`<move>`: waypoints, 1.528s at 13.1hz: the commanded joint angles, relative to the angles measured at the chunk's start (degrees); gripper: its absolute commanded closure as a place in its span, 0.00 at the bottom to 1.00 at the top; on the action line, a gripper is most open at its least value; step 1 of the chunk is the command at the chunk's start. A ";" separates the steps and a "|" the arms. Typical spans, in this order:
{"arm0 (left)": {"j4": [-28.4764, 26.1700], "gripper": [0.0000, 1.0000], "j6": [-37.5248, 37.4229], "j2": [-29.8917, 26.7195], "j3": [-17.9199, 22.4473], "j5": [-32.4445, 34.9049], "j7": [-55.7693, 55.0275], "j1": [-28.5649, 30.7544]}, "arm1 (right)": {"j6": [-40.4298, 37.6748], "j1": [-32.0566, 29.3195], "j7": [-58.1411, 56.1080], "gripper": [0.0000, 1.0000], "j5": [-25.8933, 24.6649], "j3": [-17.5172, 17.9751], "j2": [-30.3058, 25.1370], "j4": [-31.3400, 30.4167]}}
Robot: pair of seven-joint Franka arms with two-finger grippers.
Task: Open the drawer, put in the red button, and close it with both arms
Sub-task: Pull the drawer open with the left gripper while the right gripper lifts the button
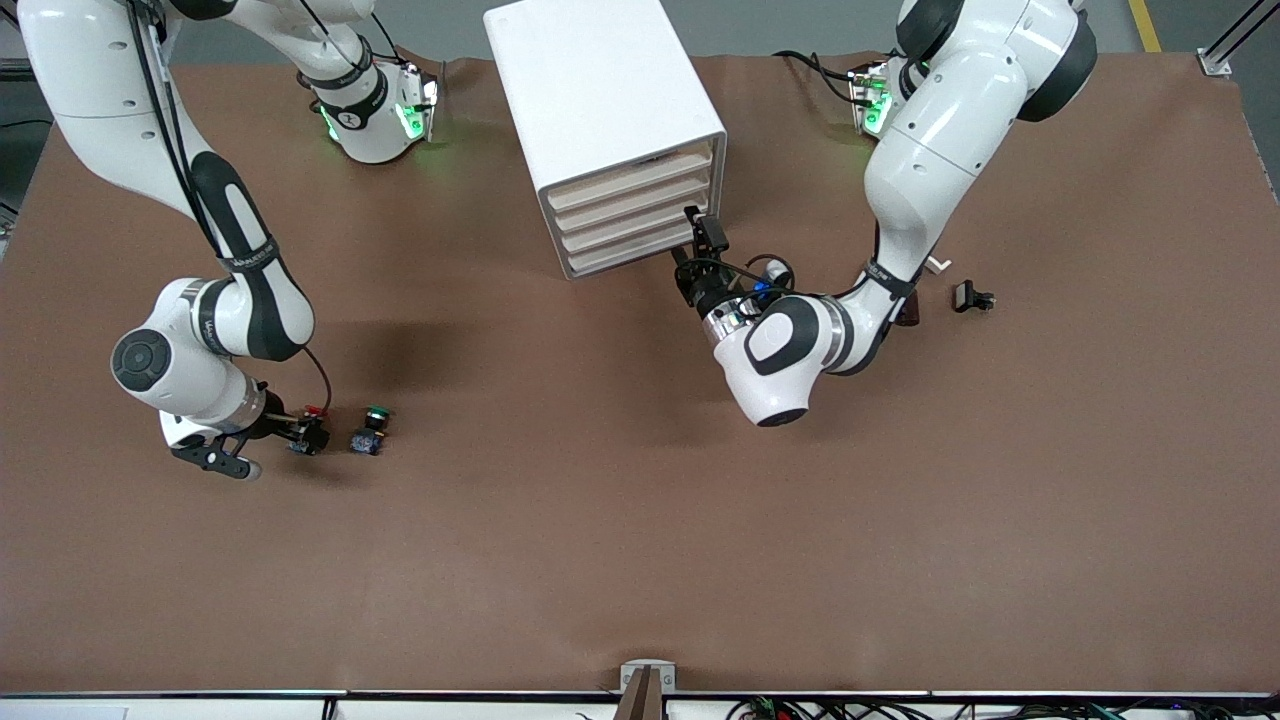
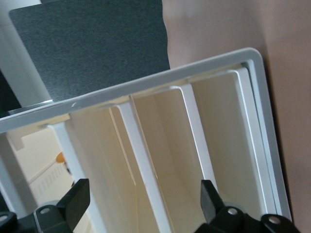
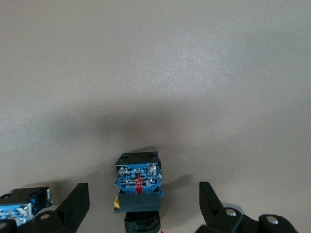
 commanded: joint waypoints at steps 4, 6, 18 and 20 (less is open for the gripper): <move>-4.30 0.22 -3.65 -0.31 -0.72 -1.33 -4.03 -0.26 | 1.71 -0.48 0.45 0.00 0.52 0.17 2.57 1.45; -4.92 0.31 -3.83 -0.31 -0.81 -1.33 -5.27 -0.26 | 1.63 -0.48 0.54 0.12 0.52 0.17 2.57 1.45; -8.35 0.89 -3.92 -0.13 -2.57 -3.17 -8.70 -1.32 | -9.26 0.58 8.80 1.00 0.52 0.26 -0.67 6.89; -8.17 0.94 -3.92 -0.13 -2.57 -3.17 -8.61 -1.32 | -11.89 0.67 9.76 1.00 0.52 0.35 -0.68 9.00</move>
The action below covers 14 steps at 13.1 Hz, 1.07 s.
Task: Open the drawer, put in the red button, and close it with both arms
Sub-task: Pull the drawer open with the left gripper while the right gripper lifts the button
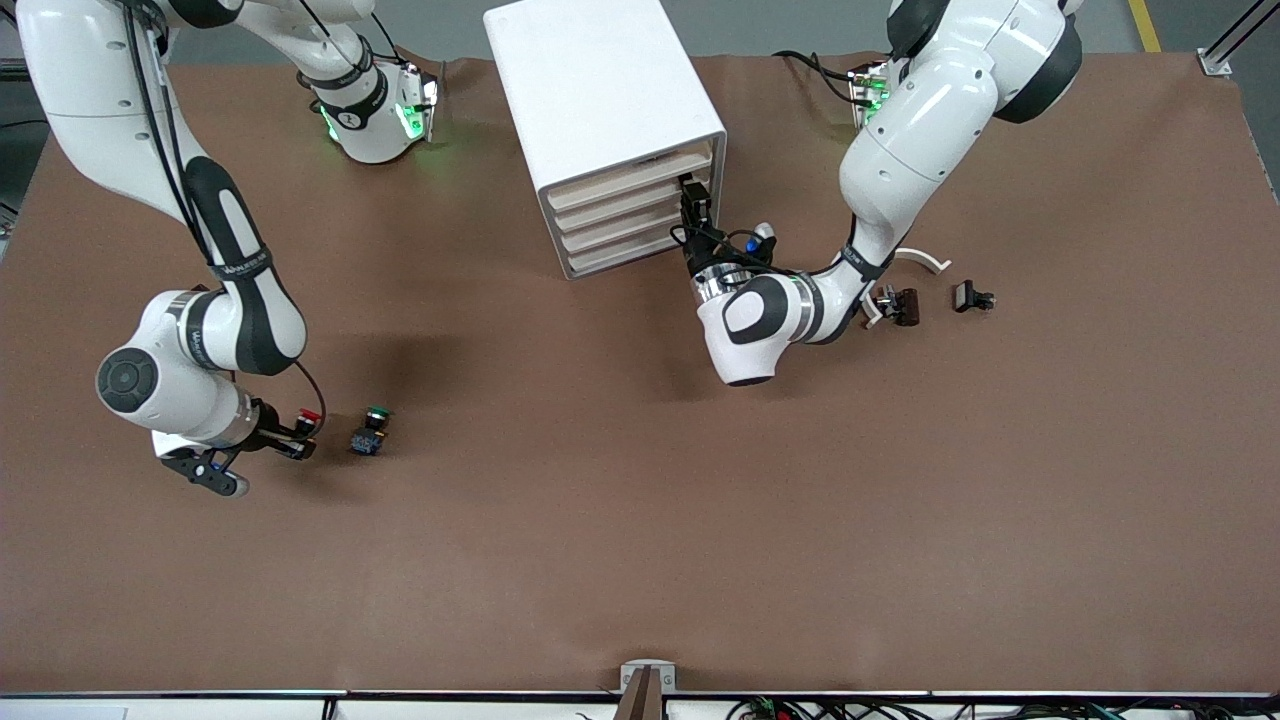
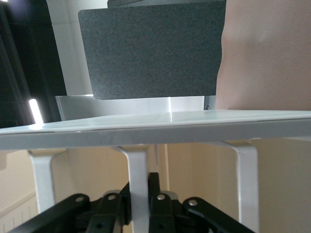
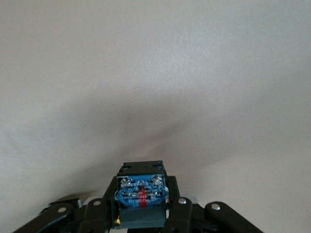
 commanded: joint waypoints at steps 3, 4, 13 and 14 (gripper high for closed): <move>-0.01 0.94 -1.05 -0.32 -0.16 -1.36 -0.39 0.97 | -8.29 1.79 6.07 1.00 0.44 0.19 -1.43 4.35; 0.25 0.94 -1.40 -0.32 -0.16 -1.27 -0.47 1.75 | -10.48 1.88 7.31 1.00 0.44 0.19 -2.22 5.05; 4.47 0.92 -3.51 -0.50 0.28 2.49 -0.56 8.35 | -37.98 8.02 21.88 1.00 0.53 0.28 -7.85 18.48; 4.74 0.92 -3.69 -0.50 0.28 3.29 -0.56 8.79 | -41.06 9.60 24.87 1.00 0.61 0.28 -8.29 20.42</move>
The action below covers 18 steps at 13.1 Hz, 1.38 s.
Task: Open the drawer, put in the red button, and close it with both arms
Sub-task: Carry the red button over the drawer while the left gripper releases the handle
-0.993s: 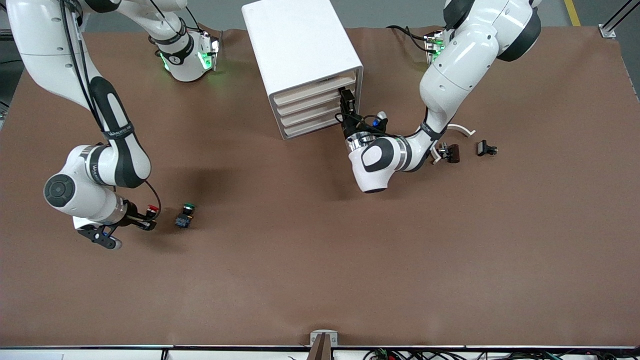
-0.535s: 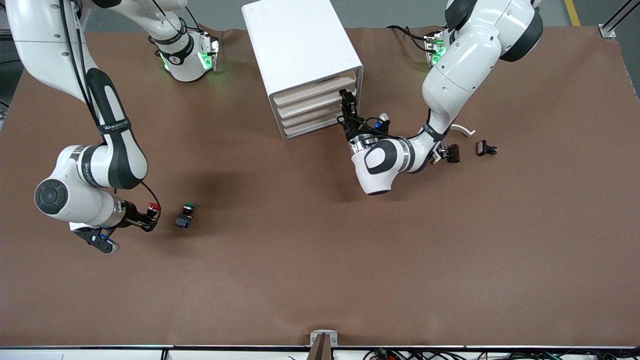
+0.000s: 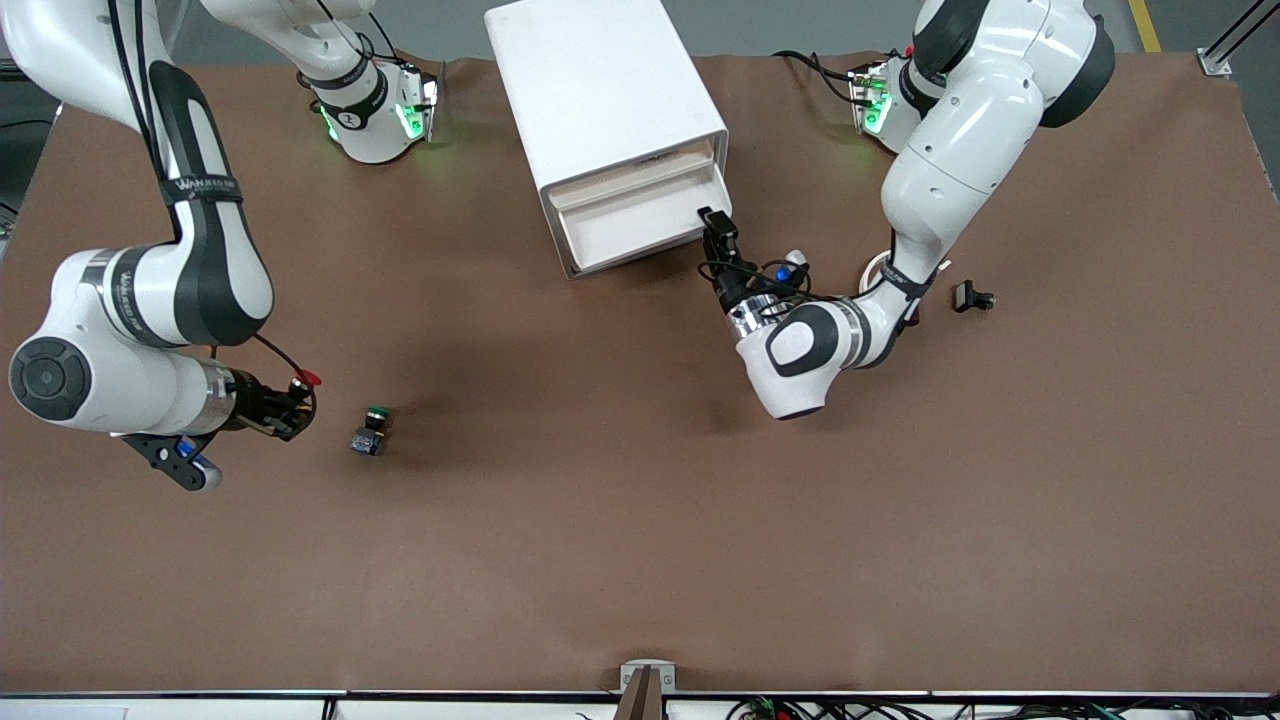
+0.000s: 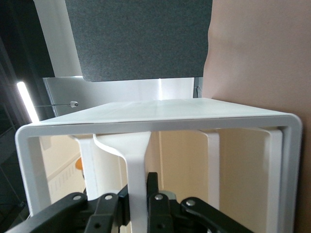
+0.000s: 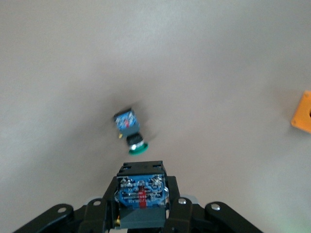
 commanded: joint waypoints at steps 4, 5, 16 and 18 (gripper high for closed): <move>3.59 0.92 -4.02 -0.59 -0.23 4.38 0.29 5.15 | -11.02 8.73 18.39 1.00 4.23 -0.21 -5.07 5.31; 4.38 0.92 -4.72 -0.50 -0.23 4.82 0.29 5.60 | -11.98 10.75 21.39 1.00 4.24 -0.21 -6.04 5.31; 5.70 0.00 -5.78 -0.41 -0.40 6.06 0.64 7.63 | -15.33 33.42 59.96 1.00 3.89 -0.21 -14.05 7.07; 5.71 0.00 -5.87 -0.50 -0.67 5.19 0.64 7.63 | -13.41 37.64 66.39 1.00 3.54 -0.30 -13.78 7.07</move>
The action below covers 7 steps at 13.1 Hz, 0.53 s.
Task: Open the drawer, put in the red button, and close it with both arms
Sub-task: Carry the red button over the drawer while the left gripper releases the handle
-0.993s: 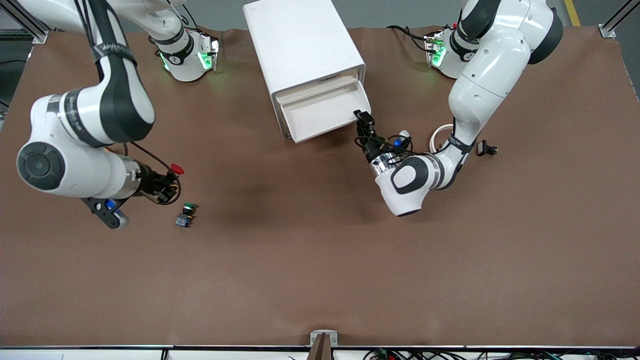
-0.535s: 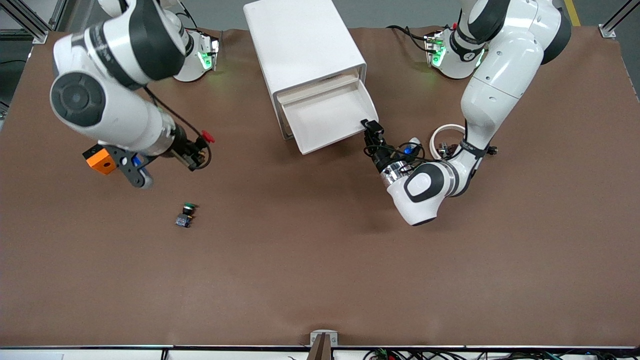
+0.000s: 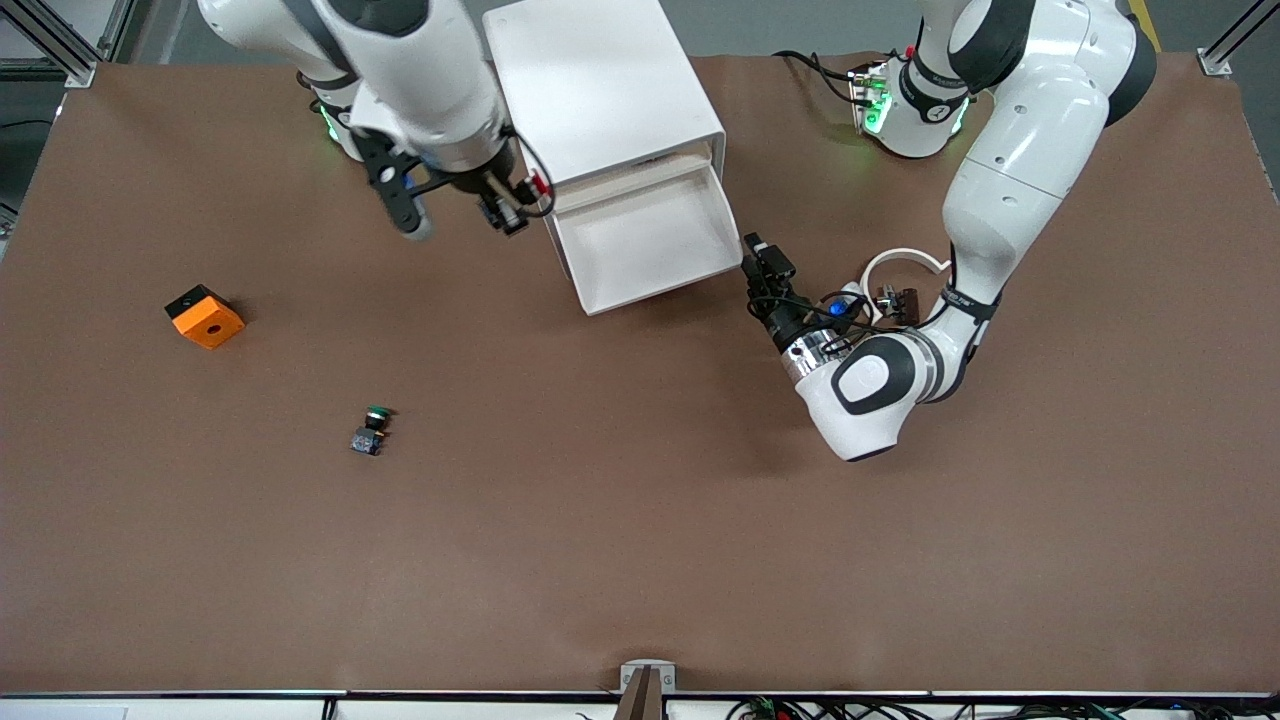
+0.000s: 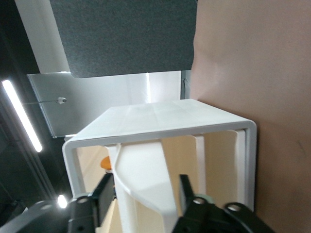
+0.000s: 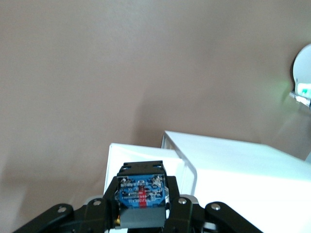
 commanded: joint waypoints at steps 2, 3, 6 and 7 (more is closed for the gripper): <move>0.44 0.00 -1.83 -0.73 -0.73 0.10 0.68 0.50 | 3.28 5.52 9.69 1.00 -0.33 -0.81 0.18 0.41; 0.45 0.00 -1.92 -0.82 -0.74 0.10 1.03 0.50 | 3.37 7.27 11.88 1.00 -0.51 -0.90 0.35 0.41; 0.53 0.00 -3.85 -1.35 -0.74 0.37 4.36 0.59 | 6.87 11.40 20.05 1.00 -2.17 -0.90 2.28 0.15; 0.53 0.00 -4.55 -1.35 -0.74 0.54 5.86 0.68 | 8.19 12.46 21.99 1.00 -2.61 -0.90 3.33 0.15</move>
